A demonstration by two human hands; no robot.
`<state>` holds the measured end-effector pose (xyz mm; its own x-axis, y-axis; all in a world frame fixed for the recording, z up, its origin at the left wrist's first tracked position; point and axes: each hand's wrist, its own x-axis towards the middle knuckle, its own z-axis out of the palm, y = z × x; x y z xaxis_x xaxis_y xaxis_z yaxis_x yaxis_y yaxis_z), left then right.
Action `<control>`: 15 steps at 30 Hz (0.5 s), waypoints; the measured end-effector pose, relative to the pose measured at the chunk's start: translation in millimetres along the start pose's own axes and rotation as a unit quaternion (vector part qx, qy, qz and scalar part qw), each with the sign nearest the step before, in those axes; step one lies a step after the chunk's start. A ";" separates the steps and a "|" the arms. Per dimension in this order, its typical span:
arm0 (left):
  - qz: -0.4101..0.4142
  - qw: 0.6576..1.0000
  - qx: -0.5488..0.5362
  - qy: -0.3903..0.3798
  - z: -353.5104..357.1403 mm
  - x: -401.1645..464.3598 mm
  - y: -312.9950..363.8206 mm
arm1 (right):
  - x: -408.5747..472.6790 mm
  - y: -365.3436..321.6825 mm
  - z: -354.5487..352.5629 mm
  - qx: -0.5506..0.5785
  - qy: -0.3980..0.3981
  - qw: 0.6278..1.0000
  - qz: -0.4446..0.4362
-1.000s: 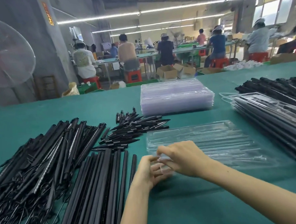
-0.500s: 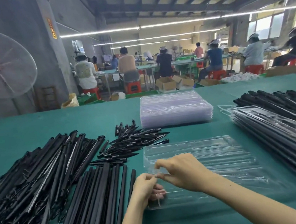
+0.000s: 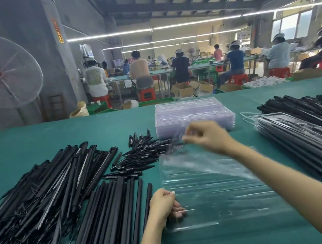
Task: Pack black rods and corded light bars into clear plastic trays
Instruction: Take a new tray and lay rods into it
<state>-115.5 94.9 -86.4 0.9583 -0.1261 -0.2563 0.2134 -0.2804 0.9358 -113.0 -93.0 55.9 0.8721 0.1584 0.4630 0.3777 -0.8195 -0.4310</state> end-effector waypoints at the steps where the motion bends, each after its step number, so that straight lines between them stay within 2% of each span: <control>1: -0.002 1.000 -0.001 -0.005 -1.9 1.0 -0.9 | 10.0 0.9 -22.5 0.012 0.052 0.999 -0.002; 4: -0.011 1.000 -0.016 -0.017 -3.3 -0.7 0.8 | 37.7 8.5 -124.8 0.009 0.243 0.970 0.009; 6: -0.016 1.000 -0.016 -0.019 -2.9 -1.3 1.7 | 44.2 14.0 -182.4 -0.012 0.304 0.952 0.017; 8: -0.020 0.999 -0.011 -0.033 -3.5 -1.2 2.7 | 44.9 27.5 -201.5 -0.014 0.282 0.959 0.025; 10: -0.021 0.999 -0.003 -0.044 -5.6 0.2 3.5 | 38.7 42.4 -195.7 0.038 0.242 0.969 0.026; 13: -0.023 0.999 0.004 -0.046 -7.0 1.5 5.5 | 26.7 46.4 -181.1 0.113 0.252 0.960 0.034; 15: -0.030 0.998 0.020 -0.044 -7.3 0.9 8.6 | 28.0 37.8 -173.8 0.110 0.244 0.963 0.027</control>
<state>-111.5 99.3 -76.9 0.9231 -0.1910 -0.3339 0.2607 -0.3276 0.9081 -128.4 -215.2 187.2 0.6625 -0.2028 0.7211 0.4401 -0.6736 -0.5938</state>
